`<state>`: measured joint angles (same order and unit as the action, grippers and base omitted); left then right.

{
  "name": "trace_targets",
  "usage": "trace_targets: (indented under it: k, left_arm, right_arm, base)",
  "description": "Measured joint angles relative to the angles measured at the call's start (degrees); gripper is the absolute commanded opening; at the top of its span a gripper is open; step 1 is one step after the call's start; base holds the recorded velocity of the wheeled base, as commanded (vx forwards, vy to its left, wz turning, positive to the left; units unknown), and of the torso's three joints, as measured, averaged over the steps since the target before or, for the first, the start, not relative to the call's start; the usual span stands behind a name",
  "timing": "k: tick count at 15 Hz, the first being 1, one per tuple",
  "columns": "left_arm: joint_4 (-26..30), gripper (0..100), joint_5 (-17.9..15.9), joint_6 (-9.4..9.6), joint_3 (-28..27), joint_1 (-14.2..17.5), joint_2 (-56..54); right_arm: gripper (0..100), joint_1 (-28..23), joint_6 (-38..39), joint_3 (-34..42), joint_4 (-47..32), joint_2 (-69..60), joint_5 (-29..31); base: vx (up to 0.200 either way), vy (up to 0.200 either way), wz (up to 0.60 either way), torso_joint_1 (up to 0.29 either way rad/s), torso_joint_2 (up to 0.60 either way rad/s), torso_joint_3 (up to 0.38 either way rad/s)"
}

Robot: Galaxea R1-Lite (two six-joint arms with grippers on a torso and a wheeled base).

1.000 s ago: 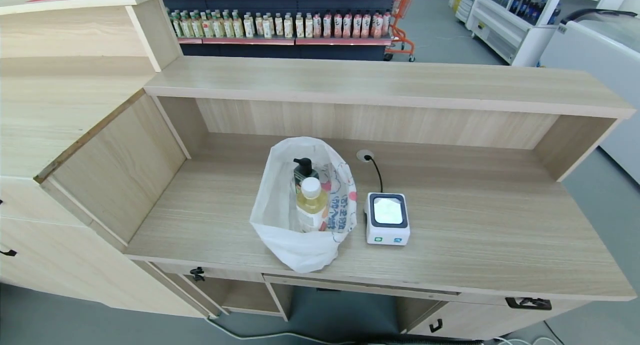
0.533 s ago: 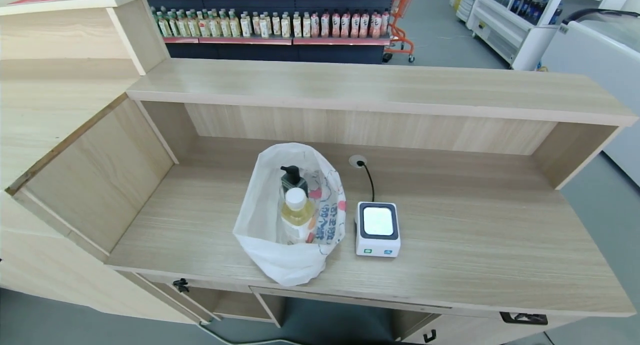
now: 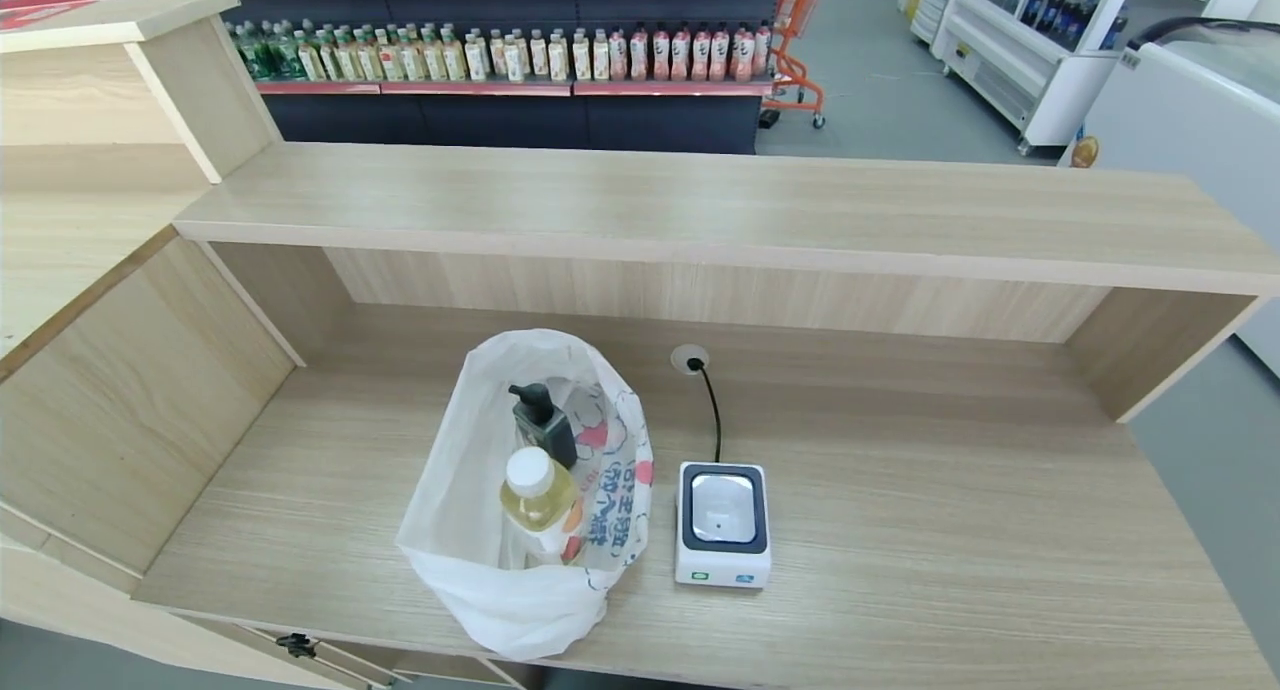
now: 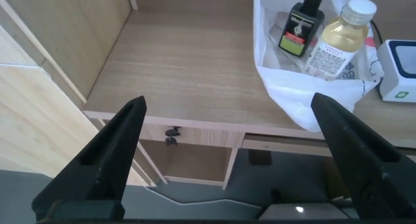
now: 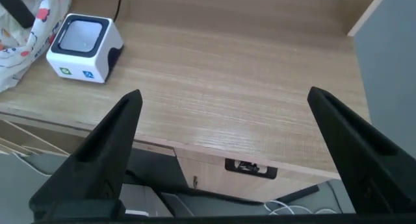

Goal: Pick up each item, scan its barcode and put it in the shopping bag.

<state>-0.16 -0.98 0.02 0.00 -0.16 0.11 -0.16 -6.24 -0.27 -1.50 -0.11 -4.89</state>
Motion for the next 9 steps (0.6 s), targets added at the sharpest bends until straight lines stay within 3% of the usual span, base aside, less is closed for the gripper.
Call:
trace_targets:
  k: [3, 8, 9]
  left_arm:
    - [0.02, 100, 0.00, -0.02, 0.00, -0.05, 0.00]
    - [0.00, 100, -0.02, -0.02, 0.00, -0.05, 0.00]
    - [0.00, 100, 0.00, -0.02, 0.00, -0.05, 0.00]
  right_arm:
    - [100, -0.06, 0.00, 0.00, 0.00, 0.01, 0.00]
    - [100, 0.02, -0.18, 0.00, 0.00, 0.01, 0.00]
    - [100, 0.02, -0.16, 0.00, 0.00, 0.01, 0.00]
  base:
    - [0.000, 0.000, 0.00, 0.000, 0.00, 0.000]
    - [0.200, 0.000, 0.00, 0.001, 0.00, 0.005]
    - [0.000, 0.000, 0.00, 0.000, 0.00, 0.000]
